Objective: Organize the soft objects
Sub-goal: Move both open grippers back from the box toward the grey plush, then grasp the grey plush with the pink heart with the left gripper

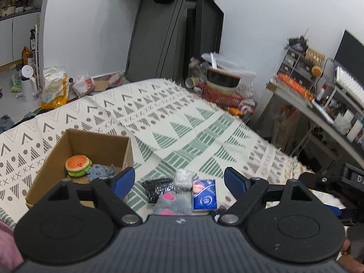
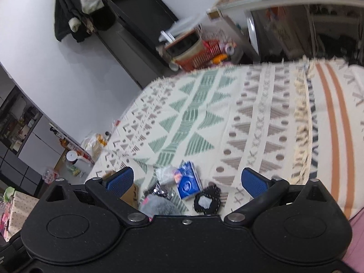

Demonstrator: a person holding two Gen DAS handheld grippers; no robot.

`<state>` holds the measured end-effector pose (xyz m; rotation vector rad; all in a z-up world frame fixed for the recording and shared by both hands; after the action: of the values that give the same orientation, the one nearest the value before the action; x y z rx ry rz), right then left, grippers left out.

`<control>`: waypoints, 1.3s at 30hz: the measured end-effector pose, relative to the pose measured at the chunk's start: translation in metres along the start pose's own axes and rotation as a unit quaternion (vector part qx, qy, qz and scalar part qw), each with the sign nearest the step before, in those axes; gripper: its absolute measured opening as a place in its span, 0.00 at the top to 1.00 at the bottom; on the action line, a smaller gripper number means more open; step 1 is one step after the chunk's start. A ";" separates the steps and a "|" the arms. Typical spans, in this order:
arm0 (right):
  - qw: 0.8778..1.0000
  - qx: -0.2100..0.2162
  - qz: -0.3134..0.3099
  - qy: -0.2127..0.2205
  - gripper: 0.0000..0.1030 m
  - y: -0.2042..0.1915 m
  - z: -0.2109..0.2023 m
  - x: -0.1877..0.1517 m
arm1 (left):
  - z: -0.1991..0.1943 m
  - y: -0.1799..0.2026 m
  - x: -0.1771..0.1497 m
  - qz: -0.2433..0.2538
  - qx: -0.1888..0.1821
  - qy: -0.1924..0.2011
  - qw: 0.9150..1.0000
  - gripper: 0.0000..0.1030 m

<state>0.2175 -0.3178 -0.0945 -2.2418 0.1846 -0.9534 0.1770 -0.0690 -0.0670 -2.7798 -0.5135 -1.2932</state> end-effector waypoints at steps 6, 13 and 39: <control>1.000 0.000 0.021 -0.021 0.02 0.015 0.019 -0.005 | 0.028 0.006 -0.014 0.009 0.012 -0.031 0.999 0.18; 0.997 0.015 0.052 -0.052 0.07 0.028 0.043 -0.012 | 0.052 0.019 -0.025 0.022 0.014 -0.051 0.998 0.19; 0.989 0.016 0.087 -0.122 0.16 0.061 0.086 -0.025 | 0.106 0.040 -0.054 0.046 0.019 -0.103 0.993 0.64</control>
<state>0.2663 -0.3083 -0.1909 -2.2476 0.2486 -0.5801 0.2348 -0.1040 -0.1725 -2.8838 -0.4069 -0.9750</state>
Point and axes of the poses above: each gripper's, at about its wrist camera, not at the fingertips, and z roughly the way its jaws point, y to its right, x to its top, the point moved 1 cm from there along z, roughly the way its jaws point, and after that the axes turned 14 degrees about x, right-handed, at the moved point
